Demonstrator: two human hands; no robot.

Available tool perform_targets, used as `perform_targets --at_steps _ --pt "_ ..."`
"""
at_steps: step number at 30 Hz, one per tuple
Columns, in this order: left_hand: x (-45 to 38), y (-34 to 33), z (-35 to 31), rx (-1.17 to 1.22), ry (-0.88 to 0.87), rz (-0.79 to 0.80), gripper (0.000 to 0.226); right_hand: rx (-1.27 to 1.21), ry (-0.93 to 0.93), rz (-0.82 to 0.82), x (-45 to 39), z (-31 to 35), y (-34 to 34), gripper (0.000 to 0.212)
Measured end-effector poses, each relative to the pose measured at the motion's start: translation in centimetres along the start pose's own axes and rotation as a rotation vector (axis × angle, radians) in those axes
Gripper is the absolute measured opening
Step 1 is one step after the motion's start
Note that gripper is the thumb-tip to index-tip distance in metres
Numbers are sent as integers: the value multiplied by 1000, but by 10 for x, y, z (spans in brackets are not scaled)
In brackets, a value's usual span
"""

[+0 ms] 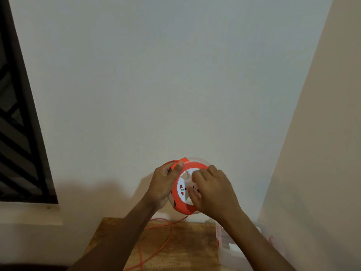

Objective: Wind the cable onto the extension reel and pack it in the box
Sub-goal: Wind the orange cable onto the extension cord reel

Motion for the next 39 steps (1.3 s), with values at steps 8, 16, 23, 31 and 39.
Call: perform_targets --at_steps 8,16,23,31,39 --pt "-1 -3 2 -3 22 23 38 86 161 168 -1 11 -3 78" --pt "0 0 5 -47 6 23 42 122 -88 19 -5 0 -10 48" --pt "1 -8 2 -42 -13 19 38 -50 -404 138 -1 -15 -18 43" --pt "0 -10 5 -70 -3 37 45 -42 -14 66 8 3 -5 39" --pt "1 -12 3 -55 10 71 43 99 67 12 16 7 -8 56"
Point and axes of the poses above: each hand's wrist, its own x-axis away from the middle knuckle, its own y-axis out of the back of the hand, z = x × y, the point moved 4 cm from there along -x, towards the middle knuckle, and after that the axes turned 12 degrees about x, right-handed, at the moved point
